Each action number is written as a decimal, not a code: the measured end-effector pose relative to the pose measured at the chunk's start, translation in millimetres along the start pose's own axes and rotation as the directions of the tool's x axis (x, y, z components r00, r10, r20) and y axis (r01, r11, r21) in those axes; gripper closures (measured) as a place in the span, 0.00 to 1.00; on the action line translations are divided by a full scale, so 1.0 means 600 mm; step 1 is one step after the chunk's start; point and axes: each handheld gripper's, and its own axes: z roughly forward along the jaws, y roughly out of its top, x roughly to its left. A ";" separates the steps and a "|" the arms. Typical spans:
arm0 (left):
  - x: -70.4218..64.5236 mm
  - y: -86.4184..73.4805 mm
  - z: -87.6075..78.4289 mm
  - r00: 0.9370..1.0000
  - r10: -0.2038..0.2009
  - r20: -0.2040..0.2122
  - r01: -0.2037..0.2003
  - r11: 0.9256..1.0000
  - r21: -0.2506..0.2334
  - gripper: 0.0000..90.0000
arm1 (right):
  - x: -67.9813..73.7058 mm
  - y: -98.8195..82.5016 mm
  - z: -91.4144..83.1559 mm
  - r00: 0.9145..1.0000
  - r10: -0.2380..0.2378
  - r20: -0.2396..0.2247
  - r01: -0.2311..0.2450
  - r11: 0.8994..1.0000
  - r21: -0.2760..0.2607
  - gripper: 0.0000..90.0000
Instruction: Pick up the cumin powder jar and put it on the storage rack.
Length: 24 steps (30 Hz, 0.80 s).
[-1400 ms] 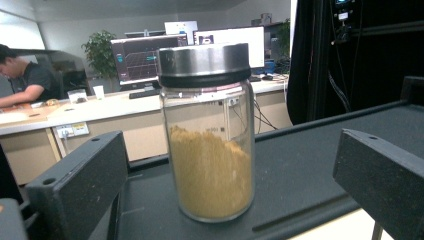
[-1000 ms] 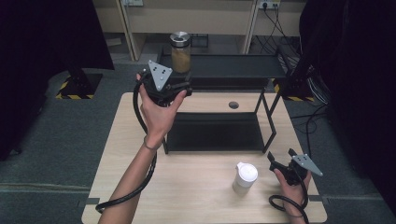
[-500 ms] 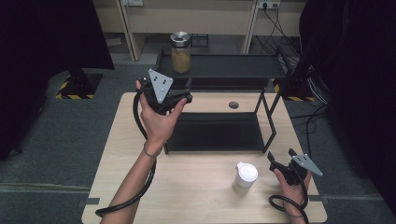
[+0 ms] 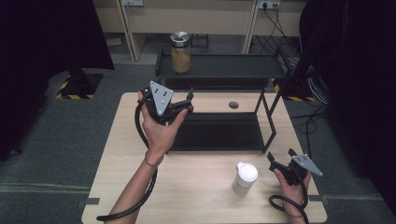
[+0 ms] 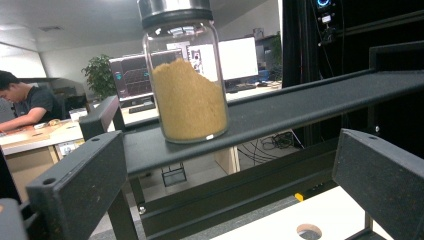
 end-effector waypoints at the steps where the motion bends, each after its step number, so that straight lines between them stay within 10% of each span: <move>1: 0.000 -0.002 -0.001 1.000 0.002 0.001 -0.002 1.000 0.000 0.00 | 0.000 0.000 0.000 1.000 0.001 0.000 -0.001 1.000 0.001 0.10; 24: -0.012 -0.053 -0.021 1.000 -0.004 0.022 0.004 1.000 0.006 0.00 | 0.000 0.000 0.000 1.000 0.001 0.000 -0.001 1.000 0.000 0.10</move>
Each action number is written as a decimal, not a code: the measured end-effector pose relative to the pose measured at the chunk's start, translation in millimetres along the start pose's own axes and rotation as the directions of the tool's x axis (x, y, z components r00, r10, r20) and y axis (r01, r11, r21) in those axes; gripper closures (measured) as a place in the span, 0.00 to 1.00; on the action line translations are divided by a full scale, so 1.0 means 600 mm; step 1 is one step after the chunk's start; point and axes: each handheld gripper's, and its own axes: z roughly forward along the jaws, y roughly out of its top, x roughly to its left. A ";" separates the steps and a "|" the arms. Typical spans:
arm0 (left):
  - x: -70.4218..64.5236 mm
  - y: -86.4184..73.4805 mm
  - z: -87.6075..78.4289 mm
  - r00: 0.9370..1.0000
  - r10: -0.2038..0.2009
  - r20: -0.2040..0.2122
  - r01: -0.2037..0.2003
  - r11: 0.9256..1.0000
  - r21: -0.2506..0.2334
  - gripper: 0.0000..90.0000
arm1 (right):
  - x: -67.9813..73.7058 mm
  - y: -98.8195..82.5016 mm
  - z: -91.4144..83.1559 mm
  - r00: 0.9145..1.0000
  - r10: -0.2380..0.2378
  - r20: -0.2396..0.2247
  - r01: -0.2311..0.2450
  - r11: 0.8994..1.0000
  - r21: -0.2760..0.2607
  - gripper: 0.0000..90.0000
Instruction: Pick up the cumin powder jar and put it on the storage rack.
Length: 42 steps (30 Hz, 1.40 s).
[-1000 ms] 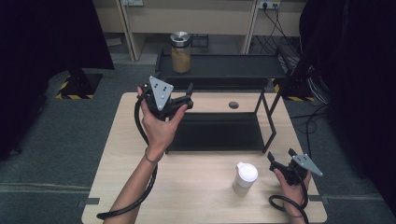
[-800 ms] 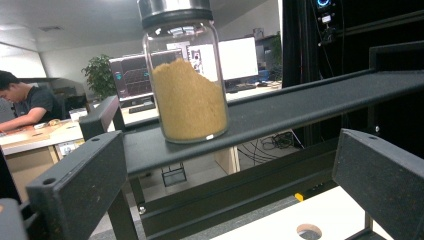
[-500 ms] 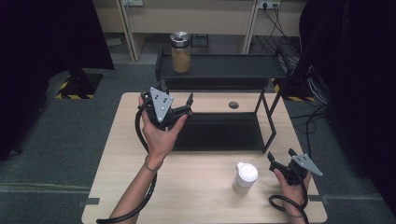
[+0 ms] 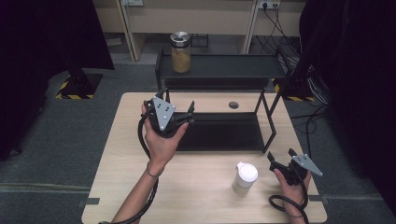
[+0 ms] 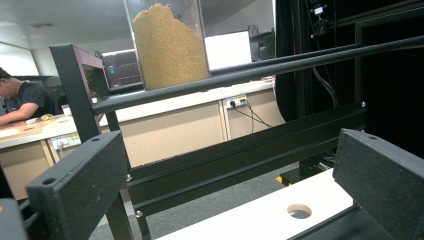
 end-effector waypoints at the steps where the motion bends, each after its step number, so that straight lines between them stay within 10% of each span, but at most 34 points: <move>1: -0.001 -0.002 -0.001 1.000 -0.003 0.000 0.003 1.000 -0.002 0.00 | 0.000 0.000 0.000 1.000 0.000 0.000 0.000 1.000 0.000 0.10; 42: -0.026 -0.122 -0.039 0.997 -0.064 0.046 0.060 0.995 0.086 0.01 | 0.000 0.000 0.000 1.000 -0.004 0.000 0.004 1.000 0.000 0.10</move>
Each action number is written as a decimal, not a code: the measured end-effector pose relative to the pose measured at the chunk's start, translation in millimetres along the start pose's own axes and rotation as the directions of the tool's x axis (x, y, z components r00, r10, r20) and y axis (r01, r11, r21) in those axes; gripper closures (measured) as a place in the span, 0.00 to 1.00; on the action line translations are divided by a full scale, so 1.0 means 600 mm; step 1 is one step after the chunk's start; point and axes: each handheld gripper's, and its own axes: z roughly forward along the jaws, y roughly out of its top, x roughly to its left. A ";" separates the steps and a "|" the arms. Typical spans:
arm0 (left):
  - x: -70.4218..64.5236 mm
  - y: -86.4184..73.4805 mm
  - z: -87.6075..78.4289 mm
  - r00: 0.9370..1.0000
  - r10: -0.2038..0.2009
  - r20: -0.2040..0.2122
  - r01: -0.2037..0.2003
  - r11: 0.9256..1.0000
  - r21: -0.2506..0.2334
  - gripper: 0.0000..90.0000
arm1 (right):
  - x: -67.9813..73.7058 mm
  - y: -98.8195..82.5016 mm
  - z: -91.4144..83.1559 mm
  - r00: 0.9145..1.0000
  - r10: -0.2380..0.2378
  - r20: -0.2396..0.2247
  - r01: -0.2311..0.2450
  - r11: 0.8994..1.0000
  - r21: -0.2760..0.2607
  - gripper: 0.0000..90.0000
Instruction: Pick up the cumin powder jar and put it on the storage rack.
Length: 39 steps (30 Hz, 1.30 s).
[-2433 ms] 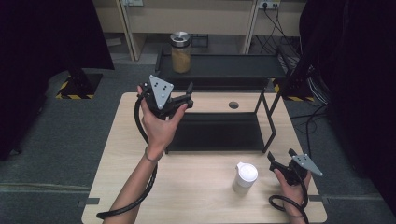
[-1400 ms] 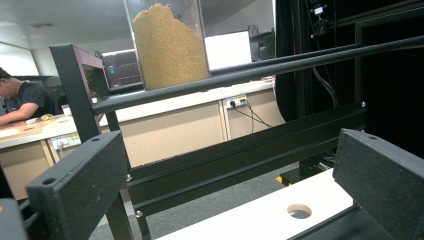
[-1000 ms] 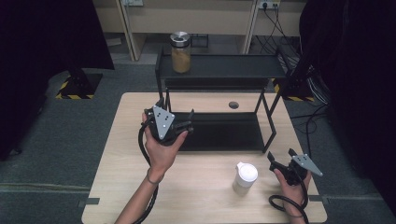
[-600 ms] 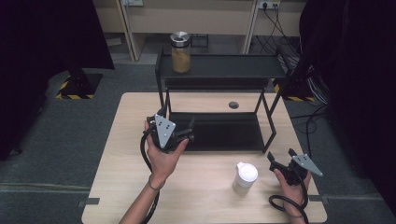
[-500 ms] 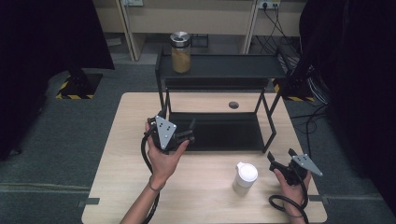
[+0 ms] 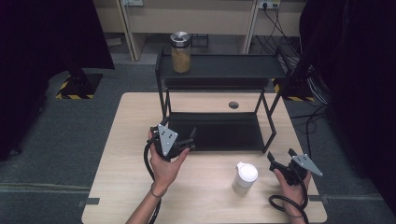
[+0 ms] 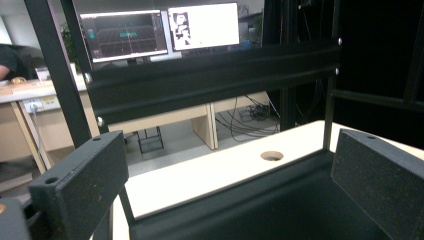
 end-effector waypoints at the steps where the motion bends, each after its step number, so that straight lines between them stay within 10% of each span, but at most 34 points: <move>1: 0.000 -0.003 0.000 1.000 0.001 0.002 -0.001 1.000 0.009 0.01 | 0.000 0.000 0.000 1.000 0.000 0.000 0.000 1.000 0.000 0.10; 39: 0.005 -0.092 -0.020 0.998 -0.056 0.033 0.051 0.988 0.144 0.02 | 0.001 0.000 0.000 1.000 -0.008 -0.001 0.008 1.000 0.000 0.10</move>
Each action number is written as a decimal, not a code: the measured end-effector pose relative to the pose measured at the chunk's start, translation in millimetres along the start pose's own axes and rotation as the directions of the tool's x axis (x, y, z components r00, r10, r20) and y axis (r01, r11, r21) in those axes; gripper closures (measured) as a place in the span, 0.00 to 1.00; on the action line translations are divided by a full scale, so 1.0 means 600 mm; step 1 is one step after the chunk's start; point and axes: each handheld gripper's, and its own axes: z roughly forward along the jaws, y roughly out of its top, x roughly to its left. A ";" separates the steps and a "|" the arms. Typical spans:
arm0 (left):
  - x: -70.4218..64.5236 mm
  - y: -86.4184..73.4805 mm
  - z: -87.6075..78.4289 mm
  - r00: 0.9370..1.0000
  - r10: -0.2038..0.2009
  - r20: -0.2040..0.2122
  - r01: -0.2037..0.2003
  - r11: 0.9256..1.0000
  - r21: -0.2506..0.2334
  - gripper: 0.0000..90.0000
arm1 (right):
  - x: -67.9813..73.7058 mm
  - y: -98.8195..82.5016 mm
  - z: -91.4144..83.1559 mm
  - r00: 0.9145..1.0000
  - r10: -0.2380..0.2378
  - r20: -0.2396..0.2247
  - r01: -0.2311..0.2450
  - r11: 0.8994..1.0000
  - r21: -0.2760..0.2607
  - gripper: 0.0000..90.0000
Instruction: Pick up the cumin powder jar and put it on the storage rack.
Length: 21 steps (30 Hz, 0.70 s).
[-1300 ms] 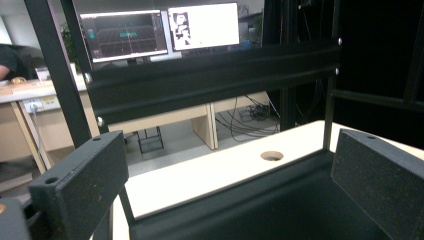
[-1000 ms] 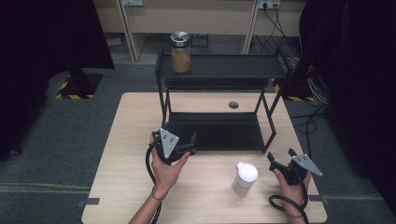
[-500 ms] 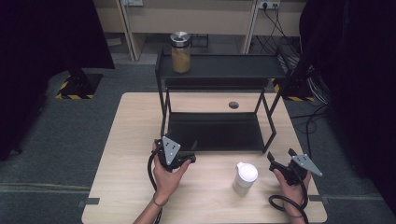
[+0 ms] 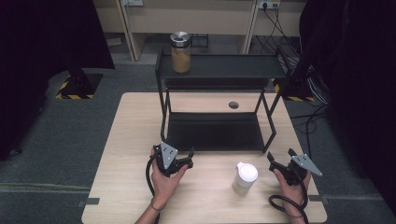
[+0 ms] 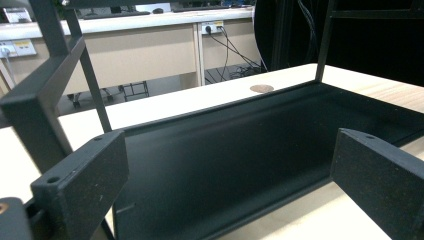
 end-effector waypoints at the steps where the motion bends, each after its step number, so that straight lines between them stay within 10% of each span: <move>1: 0.000 0.000 0.000 1.000 0.000 0.000 0.000 1.000 0.000 0.02 | 0.000 0.000 0.000 1.000 0.000 0.000 0.000 1.000 0.000 0.10; 21: 0.008 -0.016 0.013 0.998 -0.033 0.059 0.028 0.996 0.081 0.03 | 0.000 0.001 0.001 1.000 -0.004 -0.007 0.004 1.000 0.003 0.10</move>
